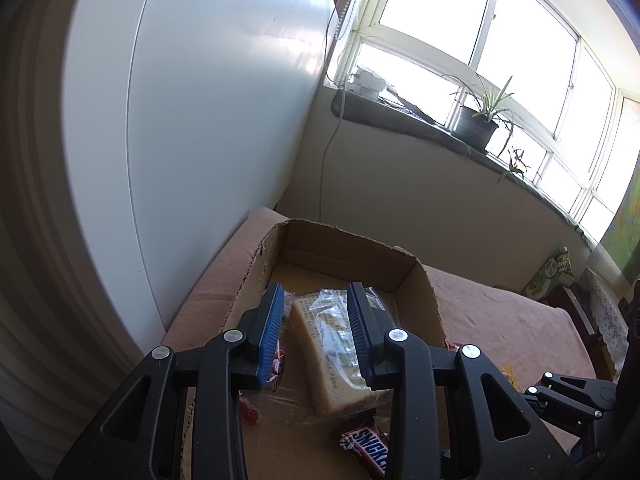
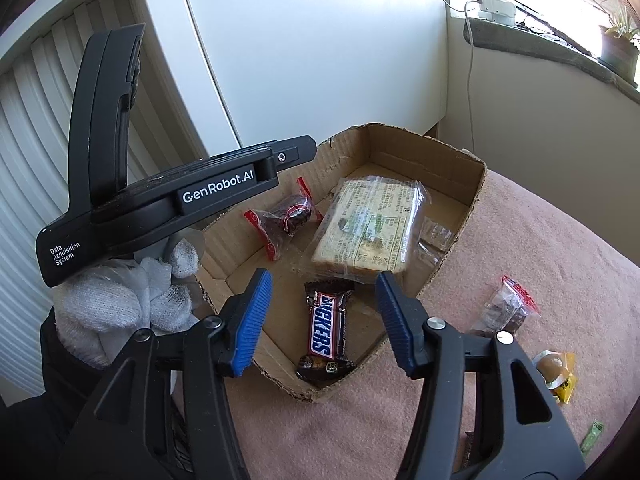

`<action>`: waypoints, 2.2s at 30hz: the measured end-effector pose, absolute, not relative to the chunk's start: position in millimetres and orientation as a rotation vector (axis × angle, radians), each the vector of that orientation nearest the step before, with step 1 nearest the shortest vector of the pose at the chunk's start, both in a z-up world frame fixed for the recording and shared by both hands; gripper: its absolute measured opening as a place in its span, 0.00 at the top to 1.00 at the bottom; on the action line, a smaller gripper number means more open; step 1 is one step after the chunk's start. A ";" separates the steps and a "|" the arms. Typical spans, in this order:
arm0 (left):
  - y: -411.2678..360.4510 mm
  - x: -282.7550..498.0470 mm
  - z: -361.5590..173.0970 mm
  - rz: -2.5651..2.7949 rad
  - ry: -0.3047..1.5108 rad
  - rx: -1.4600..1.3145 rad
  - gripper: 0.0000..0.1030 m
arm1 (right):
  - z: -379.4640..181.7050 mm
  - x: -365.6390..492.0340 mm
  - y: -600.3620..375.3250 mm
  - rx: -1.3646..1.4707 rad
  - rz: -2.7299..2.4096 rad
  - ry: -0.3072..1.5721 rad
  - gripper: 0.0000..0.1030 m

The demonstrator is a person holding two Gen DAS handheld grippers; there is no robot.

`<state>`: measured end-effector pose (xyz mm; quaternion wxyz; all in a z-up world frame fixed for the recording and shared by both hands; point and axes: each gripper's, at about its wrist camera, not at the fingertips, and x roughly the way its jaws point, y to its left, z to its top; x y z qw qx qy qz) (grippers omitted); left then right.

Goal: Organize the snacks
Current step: 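Withdraw both grippers from the box back over the snacks, then grasp the green candy with the right gripper while the left grasps a colorful candy packet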

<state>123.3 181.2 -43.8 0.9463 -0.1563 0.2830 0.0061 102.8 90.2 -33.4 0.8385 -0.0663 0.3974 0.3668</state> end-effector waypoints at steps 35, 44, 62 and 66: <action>52.3 128.6 -36.3 -0.340 0.636 -0.192 0.63 | -23.9 104.1 -156.5 0.002 0.283 0.845 0.45; 4.7 131.6 -59.9 -0.441 0.728 -0.125 0.63 | -59.2 98.9 -189.2 0.005 0.194 0.910 0.45; -43.0 138.7 -87.6 -0.486 0.830 0.040 0.80 | -91.5 102.1 -197.4 -0.002 0.195 0.963 0.45; -44.2 138.7 -90.5 -0.497 0.842 0.054 0.80 | -92.5 103.3 -200.8 -0.004 0.194 0.970 0.45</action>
